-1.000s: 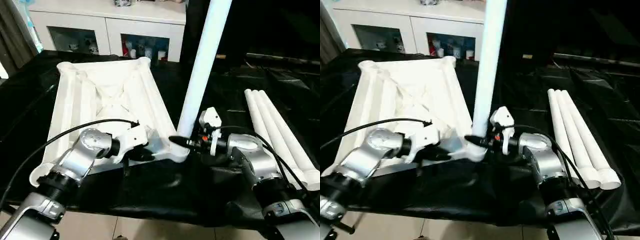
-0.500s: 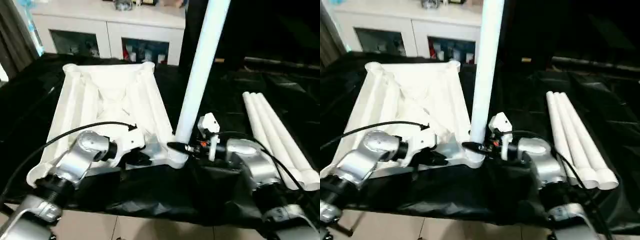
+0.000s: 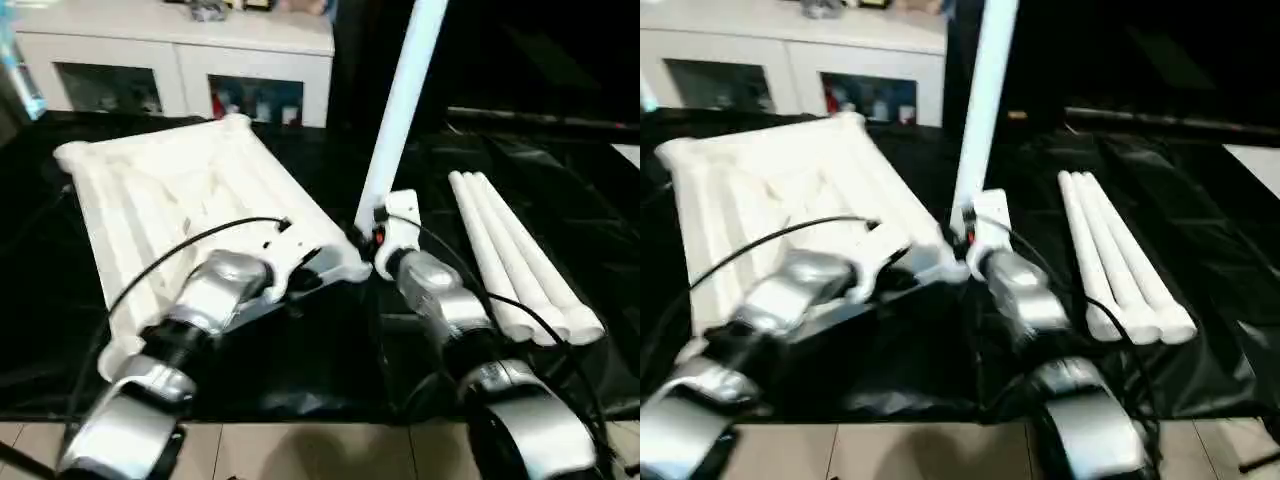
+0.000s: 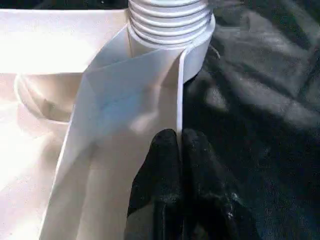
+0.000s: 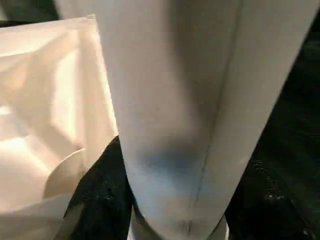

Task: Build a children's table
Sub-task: Insert table leg to table base

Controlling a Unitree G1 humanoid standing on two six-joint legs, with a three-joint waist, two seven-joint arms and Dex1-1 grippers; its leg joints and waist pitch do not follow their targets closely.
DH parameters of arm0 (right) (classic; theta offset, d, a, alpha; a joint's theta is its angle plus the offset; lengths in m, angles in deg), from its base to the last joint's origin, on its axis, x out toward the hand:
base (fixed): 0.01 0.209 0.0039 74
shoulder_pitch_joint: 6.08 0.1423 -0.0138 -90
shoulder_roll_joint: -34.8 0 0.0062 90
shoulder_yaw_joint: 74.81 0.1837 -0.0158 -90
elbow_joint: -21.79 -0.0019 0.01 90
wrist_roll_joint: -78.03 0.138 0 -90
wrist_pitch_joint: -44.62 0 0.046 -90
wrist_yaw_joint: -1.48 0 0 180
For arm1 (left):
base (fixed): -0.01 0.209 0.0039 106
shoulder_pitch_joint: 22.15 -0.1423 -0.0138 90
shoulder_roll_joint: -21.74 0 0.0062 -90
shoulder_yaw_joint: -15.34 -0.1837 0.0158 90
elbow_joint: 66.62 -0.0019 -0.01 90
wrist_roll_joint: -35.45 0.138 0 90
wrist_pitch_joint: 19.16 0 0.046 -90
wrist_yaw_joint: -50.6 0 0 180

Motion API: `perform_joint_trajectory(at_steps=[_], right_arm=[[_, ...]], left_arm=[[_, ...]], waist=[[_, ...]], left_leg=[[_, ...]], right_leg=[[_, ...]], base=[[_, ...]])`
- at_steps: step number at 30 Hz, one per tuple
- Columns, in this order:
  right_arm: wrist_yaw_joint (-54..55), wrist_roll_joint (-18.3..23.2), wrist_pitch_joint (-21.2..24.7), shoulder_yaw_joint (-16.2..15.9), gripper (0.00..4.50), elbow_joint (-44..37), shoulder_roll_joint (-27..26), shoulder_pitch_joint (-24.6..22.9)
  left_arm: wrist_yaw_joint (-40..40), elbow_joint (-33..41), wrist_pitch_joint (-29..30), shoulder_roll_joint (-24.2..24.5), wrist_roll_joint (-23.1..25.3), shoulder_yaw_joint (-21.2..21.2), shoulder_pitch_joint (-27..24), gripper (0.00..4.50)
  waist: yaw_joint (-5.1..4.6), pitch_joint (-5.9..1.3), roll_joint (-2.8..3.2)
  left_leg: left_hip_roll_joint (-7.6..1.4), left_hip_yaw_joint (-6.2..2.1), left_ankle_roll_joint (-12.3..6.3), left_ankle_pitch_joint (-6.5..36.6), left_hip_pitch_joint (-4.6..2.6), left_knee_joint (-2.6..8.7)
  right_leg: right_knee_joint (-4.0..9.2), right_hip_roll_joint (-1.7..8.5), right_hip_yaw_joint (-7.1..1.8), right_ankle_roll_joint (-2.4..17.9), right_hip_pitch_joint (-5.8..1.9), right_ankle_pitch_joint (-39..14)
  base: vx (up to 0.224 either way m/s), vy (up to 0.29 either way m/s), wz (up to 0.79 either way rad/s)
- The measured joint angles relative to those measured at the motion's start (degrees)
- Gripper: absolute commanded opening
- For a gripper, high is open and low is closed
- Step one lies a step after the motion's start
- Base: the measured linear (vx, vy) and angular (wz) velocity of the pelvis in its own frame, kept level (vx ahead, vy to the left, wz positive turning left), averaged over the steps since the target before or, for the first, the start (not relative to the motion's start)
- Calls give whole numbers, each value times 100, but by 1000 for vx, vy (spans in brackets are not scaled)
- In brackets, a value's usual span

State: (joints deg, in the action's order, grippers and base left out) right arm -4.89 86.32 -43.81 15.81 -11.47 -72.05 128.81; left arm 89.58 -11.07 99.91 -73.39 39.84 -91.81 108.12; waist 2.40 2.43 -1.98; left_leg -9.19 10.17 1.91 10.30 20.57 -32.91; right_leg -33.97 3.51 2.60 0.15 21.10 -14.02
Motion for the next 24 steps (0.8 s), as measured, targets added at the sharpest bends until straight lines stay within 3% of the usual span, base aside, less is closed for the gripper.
perform_joint_trajectory(at_steps=[12, 13, 15, 16, 24], right_arm=[[169, -114, -339, 167, 191, 595, -163, 389], [73, -109, -405, 200, 226, 647, -158, 414], [-9, -100, -454, 231, 226, 664, -143, 422], [-72, -93, -478, 239, 263, 678, -132, 435], [-972, 31, -524, 317, 316, 692, 4, 430]], left_arm=[[-182, 71, 43, -29, 33, 7, 24, 0], [-180, 86, 30, -16, 33, 7, 23, 0], [-176, 96, -8, -5, 33, 4, 23, 0], [-167, 102, -41, 10, 33, 3, 23, 0], [-98, 225, -251, 224, 32, 5, 24, 0]], waist=[[39, -41, -72], [46, -40, -71], [62, -40, -72], [71, -40, -72], [82, 5, -40]], left_leg=[[-4, 9, 6, -3, -6, 30], [-4, 11, 10, -5, -5, 40], [-5, 12, 19, -11, -4, 60], [-5, 15, 26, -15, 1, 73], [-26, 32, 37, -24, 64, 92]], right_leg=[[-17, -1, 0, 45, -2, 140], [-17, -2, 0, 34, 3, 147], [-17, -3, 1, 42, 14, 157], [-17, -4, 1, 59, 24, 173], [-20, -16, 10, 63, 95, 207]], base=[[0, 0, 0], [0, 0, 0], [0, 0, 0], [0, 0, 0], [0, 0, 0]])
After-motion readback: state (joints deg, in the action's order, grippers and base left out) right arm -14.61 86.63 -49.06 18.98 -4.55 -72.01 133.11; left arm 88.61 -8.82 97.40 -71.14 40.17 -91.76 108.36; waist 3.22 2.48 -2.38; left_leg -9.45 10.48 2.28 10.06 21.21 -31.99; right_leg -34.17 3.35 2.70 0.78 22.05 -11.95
